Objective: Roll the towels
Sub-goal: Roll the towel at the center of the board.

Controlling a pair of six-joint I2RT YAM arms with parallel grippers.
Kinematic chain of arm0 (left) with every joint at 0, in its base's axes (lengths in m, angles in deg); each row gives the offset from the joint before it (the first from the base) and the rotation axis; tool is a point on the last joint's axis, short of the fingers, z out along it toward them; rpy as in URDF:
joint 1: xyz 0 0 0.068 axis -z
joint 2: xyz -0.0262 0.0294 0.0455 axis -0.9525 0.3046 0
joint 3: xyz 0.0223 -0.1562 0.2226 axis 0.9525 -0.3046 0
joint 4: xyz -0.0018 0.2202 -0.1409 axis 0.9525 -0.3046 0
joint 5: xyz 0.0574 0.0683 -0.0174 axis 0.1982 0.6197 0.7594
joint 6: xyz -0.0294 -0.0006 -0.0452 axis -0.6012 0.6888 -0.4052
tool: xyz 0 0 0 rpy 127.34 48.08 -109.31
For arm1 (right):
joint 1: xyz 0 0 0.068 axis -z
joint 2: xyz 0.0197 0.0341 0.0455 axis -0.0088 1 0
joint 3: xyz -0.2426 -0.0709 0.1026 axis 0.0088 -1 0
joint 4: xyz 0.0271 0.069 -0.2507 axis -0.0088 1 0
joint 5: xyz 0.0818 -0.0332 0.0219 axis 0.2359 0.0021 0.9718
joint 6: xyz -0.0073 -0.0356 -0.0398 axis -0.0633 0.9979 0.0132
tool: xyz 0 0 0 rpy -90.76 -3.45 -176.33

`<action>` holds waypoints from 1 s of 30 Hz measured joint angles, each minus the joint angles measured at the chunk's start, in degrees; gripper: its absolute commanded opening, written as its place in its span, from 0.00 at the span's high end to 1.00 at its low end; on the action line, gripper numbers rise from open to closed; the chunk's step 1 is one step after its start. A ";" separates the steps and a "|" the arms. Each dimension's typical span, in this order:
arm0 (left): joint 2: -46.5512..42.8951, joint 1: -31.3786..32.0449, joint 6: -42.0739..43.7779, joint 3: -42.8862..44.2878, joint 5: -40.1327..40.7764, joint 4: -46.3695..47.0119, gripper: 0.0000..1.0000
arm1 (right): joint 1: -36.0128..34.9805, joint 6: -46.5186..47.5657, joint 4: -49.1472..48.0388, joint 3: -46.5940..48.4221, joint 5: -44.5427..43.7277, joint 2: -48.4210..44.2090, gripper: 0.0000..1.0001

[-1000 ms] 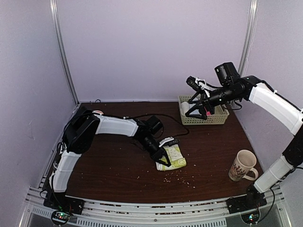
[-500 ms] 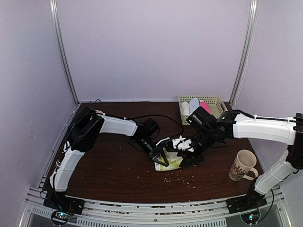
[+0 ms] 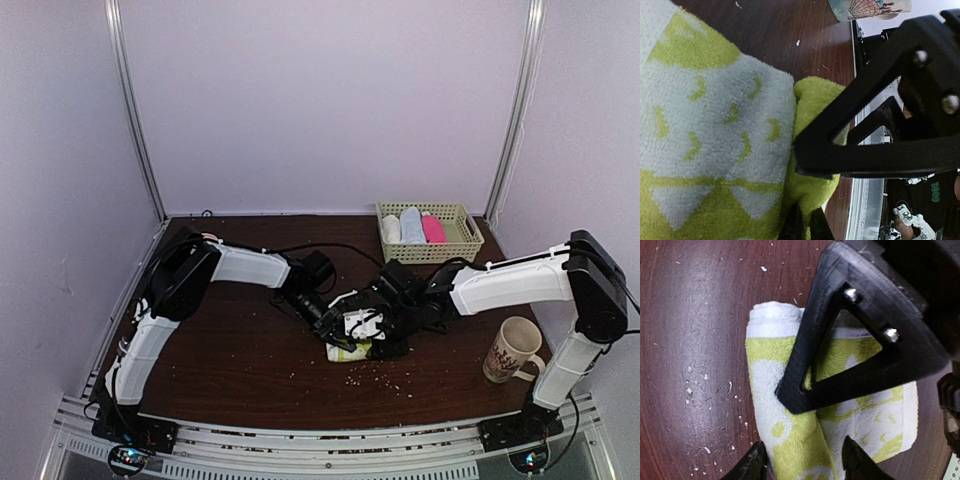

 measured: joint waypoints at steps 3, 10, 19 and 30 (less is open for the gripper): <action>0.00 -0.02 -0.02 0.00 0.02 0.00 1.00 | -0.20 -0.35 -0.94 0.00 0.07 2.36 0.76; -2.86 -0.15 0.02 -3.19 3.15 2.19 0.82 | -0.09 -0.09 1.20 1.95 4.15 4.28 0.92; -29.44 -1.18 -1.20 -27.98 23.69 17.75 0.66 | 3.52 2.25 17.81 14.43 21.59 12.74 0.93; -50.40 1.42 2.29 -45.33 42.40 35.47 0.60 | 13.05 6.05 47.36 39.43 41.90 36.37 0.92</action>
